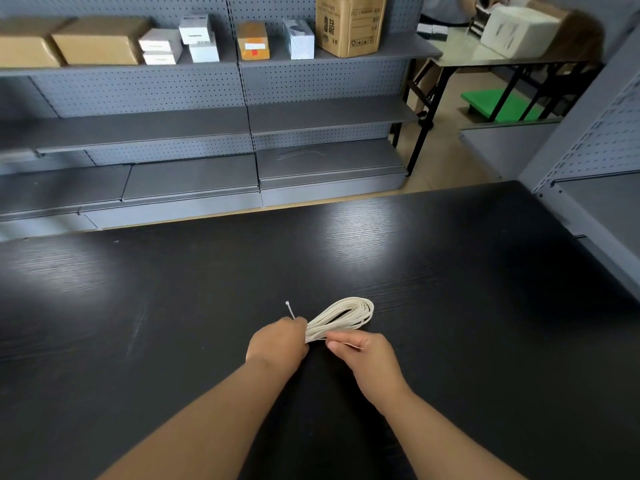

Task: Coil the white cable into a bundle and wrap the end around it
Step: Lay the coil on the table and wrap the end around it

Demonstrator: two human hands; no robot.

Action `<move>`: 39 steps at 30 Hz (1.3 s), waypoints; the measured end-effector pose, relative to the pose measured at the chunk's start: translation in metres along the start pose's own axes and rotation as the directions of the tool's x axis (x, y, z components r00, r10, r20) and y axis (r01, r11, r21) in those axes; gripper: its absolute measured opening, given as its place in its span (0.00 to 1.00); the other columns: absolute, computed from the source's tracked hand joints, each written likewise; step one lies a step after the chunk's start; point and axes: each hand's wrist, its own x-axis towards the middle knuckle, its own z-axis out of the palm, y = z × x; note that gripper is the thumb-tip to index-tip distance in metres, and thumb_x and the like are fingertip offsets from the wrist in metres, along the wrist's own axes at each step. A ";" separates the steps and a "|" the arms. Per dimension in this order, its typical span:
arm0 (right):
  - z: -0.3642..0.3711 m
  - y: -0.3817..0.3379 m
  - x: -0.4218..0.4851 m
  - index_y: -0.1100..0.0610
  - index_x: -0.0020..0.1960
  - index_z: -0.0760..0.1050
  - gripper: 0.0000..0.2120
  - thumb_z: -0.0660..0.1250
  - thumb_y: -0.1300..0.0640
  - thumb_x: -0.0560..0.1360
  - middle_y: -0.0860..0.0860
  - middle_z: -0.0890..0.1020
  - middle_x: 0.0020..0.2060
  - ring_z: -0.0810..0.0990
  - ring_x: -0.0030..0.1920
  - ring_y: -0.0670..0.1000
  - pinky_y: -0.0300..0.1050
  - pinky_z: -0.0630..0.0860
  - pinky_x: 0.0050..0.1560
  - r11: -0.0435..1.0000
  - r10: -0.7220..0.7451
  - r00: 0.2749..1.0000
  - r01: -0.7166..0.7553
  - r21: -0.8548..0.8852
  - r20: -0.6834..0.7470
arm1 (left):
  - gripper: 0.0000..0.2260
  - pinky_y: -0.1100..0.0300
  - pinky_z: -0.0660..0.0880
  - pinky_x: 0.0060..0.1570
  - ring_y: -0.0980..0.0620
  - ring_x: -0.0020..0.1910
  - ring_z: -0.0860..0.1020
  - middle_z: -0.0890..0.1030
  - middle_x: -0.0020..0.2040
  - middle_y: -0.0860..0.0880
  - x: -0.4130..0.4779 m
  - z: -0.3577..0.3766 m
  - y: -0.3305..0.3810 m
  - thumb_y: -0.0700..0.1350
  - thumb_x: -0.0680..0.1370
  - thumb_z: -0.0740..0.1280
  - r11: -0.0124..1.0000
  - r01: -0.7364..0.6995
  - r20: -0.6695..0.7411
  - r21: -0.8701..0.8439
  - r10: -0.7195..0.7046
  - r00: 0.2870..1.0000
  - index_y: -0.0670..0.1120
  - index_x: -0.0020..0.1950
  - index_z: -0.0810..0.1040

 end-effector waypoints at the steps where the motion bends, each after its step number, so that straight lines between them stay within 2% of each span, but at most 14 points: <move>1: 0.000 0.002 0.001 0.57 0.50 0.83 0.10 0.70 0.66 0.71 0.40 0.82 0.44 0.77 0.49 0.32 0.26 0.70 0.54 0.985 -0.113 0.993 0.106 -0.137 -0.045 | 0.11 0.56 0.71 0.45 0.44 0.52 0.78 0.77 0.55 0.45 0.000 0.000 0.000 0.45 0.79 0.59 1.000 0.000 0.001 -0.001 0.000 1.000 0.45 0.60 0.70; 3: 0.001 0.010 0.003 0.60 0.50 0.82 0.10 0.70 0.67 0.69 0.47 0.83 0.46 0.76 0.51 0.36 0.24 0.70 0.55 0.892 -0.330 0.938 0.275 -0.360 -0.101 | 0.11 0.56 0.71 0.45 0.44 0.52 0.77 0.76 0.55 0.45 0.000 0.000 -0.001 0.45 0.78 0.59 1.000 -0.004 0.002 -0.016 0.004 1.000 0.45 0.60 0.70; 4: 0.000 0.013 0.003 0.61 0.51 0.82 0.11 0.70 0.68 0.69 0.50 0.84 0.47 0.77 0.52 0.41 0.25 0.71 0.55 0.855 -0.375 0.923 0.307 -0.418 -0.091 | 0.11 0.56 0.71 0.45 0.45 0.52 0.77 0.76 0.55 0.46 0.000 0.000 -0.001 0.45 0.78 0.59 1.000 -0.005 0.001 -0.029 0.005 1.000 0.45 0.60 0.71; 7: -0.005 0.012 0.002 0.58 0.53 0.82 0.12 0.64 0.66 0.73 0.51 0.83 0.49 0.78 0.51 0.48 0.19 0.65 0.51 0.795 -0.389 0.920 0.310 -0.522 -0.046 | 0.10 0.56 0.70 0.43 0.45 0.51 0.77 0.76 0.53 0.46 0.000 -0.001 -0.001 0.46 0.78 0.59 0.999 -0.001 -0.001 -0.054 0.001 1.000 0.45 0.58 0.71; 10: -0.006 0.009 0.000 0.55 0.52 0.82 0.17 0.55 0.53 0.74 0.47 0.81 0.45 0.77 0.47 0.49 0.24 0.66 0.44 0.771 -0.374 0.927 0.302 -0.561 -0.015 | 0.10 0.55 0.71 0.44 0.44 0.50 0.77 0.77 0.53 0.46 0.001 -0.001 0.000 0.46 0.78 0.59 0.998 0.006 0.003 -0.065 -0.006 1.000 0.45 0.57 0.71; 11: -0.005 0.008 0.000 0.55 0.50 0.82 0.19 0.54 0.51 0.74 0.48 0.81 0.43 0.78 0.45 0.49 0.28 0.68 0.43 0.769 -0.365 0.931 0.299 -0.565 -0.005 | 0.10 0.56 0.71 0.44 0.44 0.51 0.77 0.77 0.53 0.46 0.001 -0.001 0.001 0.46 0.78 0.59 0.998 0.006 0.004 -0.062 -0.006 1.000 0.45 0.57 0.71; 13: -0.001 0.007 0.001 0.56 0.46 0.83 0.13 0.60 0.55 0.72 0.50 0.82 0.38 0.79 0.39 0.47 0.35 0.75 0.40 0.776 -0.365 0.931 0.307 -0.551 0.005 | 0.10 0.56 0.70 0.43 0.44 0.51 0.78 0.77 0.53 0.45 0.002 0.000 0.002 0.46 0.78 0.59 0.998 0.006 0.005 -0.055 -0.005 1.000 0.45 0.57 0.71; 15: 0.003 0.009 0.002 0.57 0.43 0.83 0.05 0.70 0.60 0.68 0.49 0.83 0.36 0.80 0.37 0.44 0.34 0.76 0.41 0.791 -0.397 0.918 0.337 -0.510 -0.009 | 0.10 0.56 0.69 0.43 0.44 0.51 0.78 0.77 0.54 0.45 0.002 0.001 0.003 0.46 0.79 0.59 0.999 0.008 0.003 -0.041 -0.008 1.000 0.44 0.57 0.71; 17: 0.002 0.008 0.004 0.58 0.41 0.81 0.04 0.74 0.62 0.67 0.49 0.84 0.37 0.79 0.41 0.44 0.33 0.75 0.43 0.849 -0.365 0.930 0.310 -0.428 -0.051 | 0.10 0.56 0.70 0.43 0.44 0.51 0.78 0.76 0.54 0.45 0.003 0.001 0.004 0.46 0.79 0.59 1.000 0.013 0.002 -0.027 -0.013 1.000 0.44 0.57 0.70; 21: 0.000 0.001 0.010 0.59 0.44 0.82 0.03 0.73 0.61 0.70 0.49 0.85 0.40 0.79 0.45 0.41 0.28 0.74 0.46 0.893 -0.336 0.936 0.279 -0.354 -0.107 | 0.10 0.56 0.69 0.42 0.44 0.52 0.78 0.76 0.55 0.45 0.002 0.002 0.005 0.46 0.79 0.58 1.000 0.005 -0.004 -0.018 -0.005 1.000 0.44 0.58 0.70; 26: -0.001 -0.001 0.010 0.57 0.52 0.82 0.11 0.64 0.55 0.75 0.50 0.84 0.45 0.81 0.46 0.44 0.32 0.74 0.51 0.858 -0.354 0.934 0.304 -0.414 -0.049 | 0.10 0.57 0.68 0.42 0.45 0.52 0.77 0.76 0.55 0.45 0.002 0.004 0.005 0.46 0.80 0.58 1.000 -0.017 -0.016 0.011 0.017 1.000 0.44 0.59 0.69; 31: 0.000 0.001 0.010 0.55 0.47 0.83 0.08 0.68 0.57 0.70 0.48 0.84 0.39 0.81 0.39 0.43 0.32 0.75 0.45 0.807 -0.417 0.908 0.344 -0.480 -0.050 | 0.09 0.57 0.69 0.41 0.46 0.50 0.77 0.76 0.54 0.46 0.003 0.006 0.004 0.45 0.79 0.58 1.000 -0.023 -0.018 0.014 0.023 1.000 0.45 0.59 0.69; 34: -0.002 0.003 0.012 0.54 0.45 0.80 0.03 0.71 0.57 0.71 0.46 0.83 0.39 0.78 0.39 0.43 0.35 0.75 0.43 0.821 -0.357 0.929 0.264 -0.506 -0.094 | 0.09 0.57 0.68 0.40 0.45 0.50 0.78 0.76 0.54 0.46 0.004 0.006 0.003 0.44 0.79 0.57 1.000 -0.026 -0.015 0.017 0.027 1.000 0.45 0.58 0.70; 39: -0.004 0.004 0.020 0.56 0.41 0.81 0.03 0.73 0.63 0.68 0.48 0.84 0.37 0.77 0.43 0.42 0.24 0.70 0.44 0.821 -0.397 0.916 0.327 -0.468 -0.057 | 0.10 0.57 0.68 0.41 0.46 0.50 0.77 0.76 0.54 0.46 0.004 0.005 0.002 0.45 0.79 0.57 0.999 -0.051 -0.019 0.017 0.051 0.999 0.45 0.59 0.69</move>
